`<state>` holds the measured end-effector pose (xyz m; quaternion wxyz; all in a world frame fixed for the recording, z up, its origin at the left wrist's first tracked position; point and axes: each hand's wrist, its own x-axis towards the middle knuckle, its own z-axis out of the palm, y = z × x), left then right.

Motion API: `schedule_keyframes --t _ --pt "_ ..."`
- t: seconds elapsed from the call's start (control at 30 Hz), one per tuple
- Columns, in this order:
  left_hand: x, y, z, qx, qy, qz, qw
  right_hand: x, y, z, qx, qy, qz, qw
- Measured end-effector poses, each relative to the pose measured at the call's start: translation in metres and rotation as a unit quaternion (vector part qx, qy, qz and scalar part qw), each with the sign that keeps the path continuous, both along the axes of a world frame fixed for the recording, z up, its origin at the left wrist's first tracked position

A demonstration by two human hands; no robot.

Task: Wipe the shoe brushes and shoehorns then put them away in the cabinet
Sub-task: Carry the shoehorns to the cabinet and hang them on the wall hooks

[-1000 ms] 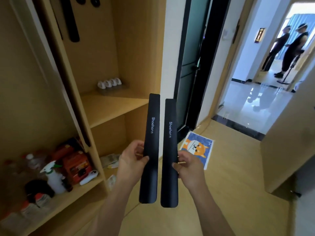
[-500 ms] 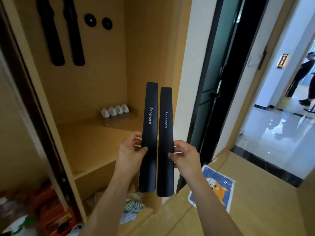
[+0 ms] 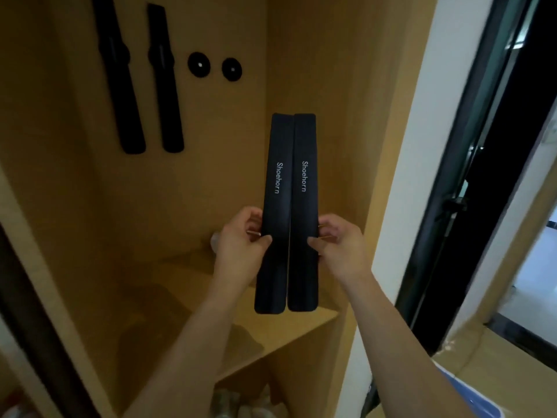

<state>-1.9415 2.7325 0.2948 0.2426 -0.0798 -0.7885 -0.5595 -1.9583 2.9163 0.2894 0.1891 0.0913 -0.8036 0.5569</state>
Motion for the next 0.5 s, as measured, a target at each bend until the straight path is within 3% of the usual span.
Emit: schedule_keyframes --t 0.2,0.5 --pt "-0.065 -0.024 0.019 0.018 -0.006 0.057 0.998 -0.088 -0.028 0.019 -0.006 0.01 0.076 0.997" --pt "-0.174 -0.044 0.067 0.003 0.078 0.178 0.981 -0.233 -0.07 0.068 -0.058 0.012 0.158 0.986"
